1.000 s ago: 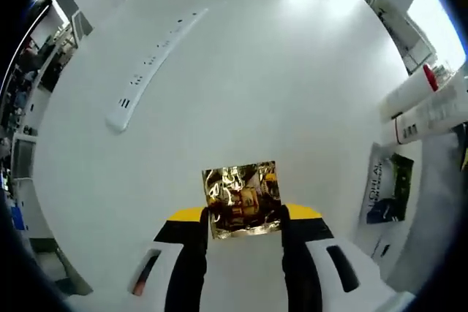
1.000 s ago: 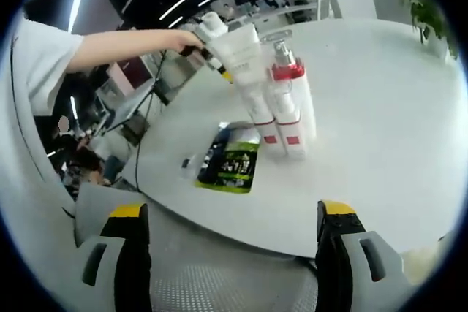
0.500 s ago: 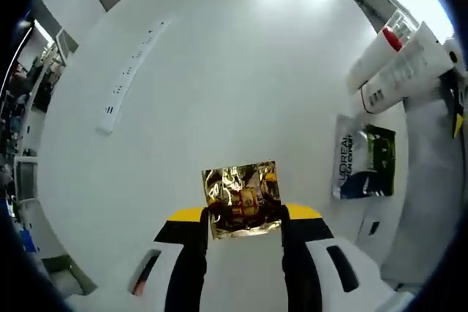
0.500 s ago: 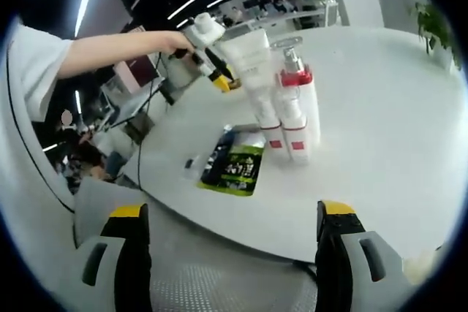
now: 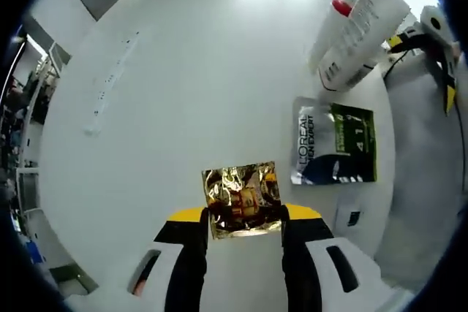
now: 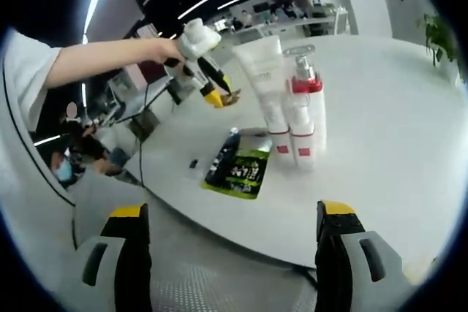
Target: Arrange the skincare products in the storage area until every visible bottle or jar stands upright without overlapping.
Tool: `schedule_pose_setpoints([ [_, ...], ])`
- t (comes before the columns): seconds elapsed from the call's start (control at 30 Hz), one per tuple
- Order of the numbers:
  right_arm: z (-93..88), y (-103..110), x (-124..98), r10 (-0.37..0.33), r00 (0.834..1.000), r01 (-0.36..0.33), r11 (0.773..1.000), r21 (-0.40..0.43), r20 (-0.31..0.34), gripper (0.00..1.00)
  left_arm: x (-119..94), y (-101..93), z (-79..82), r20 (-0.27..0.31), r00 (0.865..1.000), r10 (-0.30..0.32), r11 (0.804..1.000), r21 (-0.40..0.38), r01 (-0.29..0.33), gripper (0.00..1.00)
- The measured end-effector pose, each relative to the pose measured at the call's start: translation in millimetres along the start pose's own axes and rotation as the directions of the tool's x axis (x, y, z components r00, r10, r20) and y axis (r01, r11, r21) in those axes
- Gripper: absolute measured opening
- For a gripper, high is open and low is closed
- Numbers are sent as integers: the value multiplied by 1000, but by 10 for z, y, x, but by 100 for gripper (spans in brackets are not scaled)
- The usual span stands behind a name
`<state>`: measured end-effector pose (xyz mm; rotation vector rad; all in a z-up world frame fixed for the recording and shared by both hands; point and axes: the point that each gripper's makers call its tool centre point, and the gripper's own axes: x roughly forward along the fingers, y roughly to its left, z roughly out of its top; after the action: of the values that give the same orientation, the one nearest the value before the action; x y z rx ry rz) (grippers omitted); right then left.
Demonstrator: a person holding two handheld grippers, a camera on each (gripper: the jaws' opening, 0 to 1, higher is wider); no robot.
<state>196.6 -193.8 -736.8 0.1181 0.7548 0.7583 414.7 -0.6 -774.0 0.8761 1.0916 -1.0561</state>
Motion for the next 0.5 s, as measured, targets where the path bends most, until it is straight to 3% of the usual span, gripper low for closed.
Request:
schedule_pose_setpoints([
  [0.27,16,3,-7,-1,1000,1,1000,-17,11,94,76,-392,-190,-26,999,-22,1000,20,23,41],
  [0.33,26,19,-18,-1,1000,2,1000,-20,15,94,147,-354,-208,-29,999,-28,999,19,28,41],
  [0.5,38,37,-27,-6,1000,6,999,-32,19,94,231,-546,-381,-54,998,-42,999,30,44,41],
])
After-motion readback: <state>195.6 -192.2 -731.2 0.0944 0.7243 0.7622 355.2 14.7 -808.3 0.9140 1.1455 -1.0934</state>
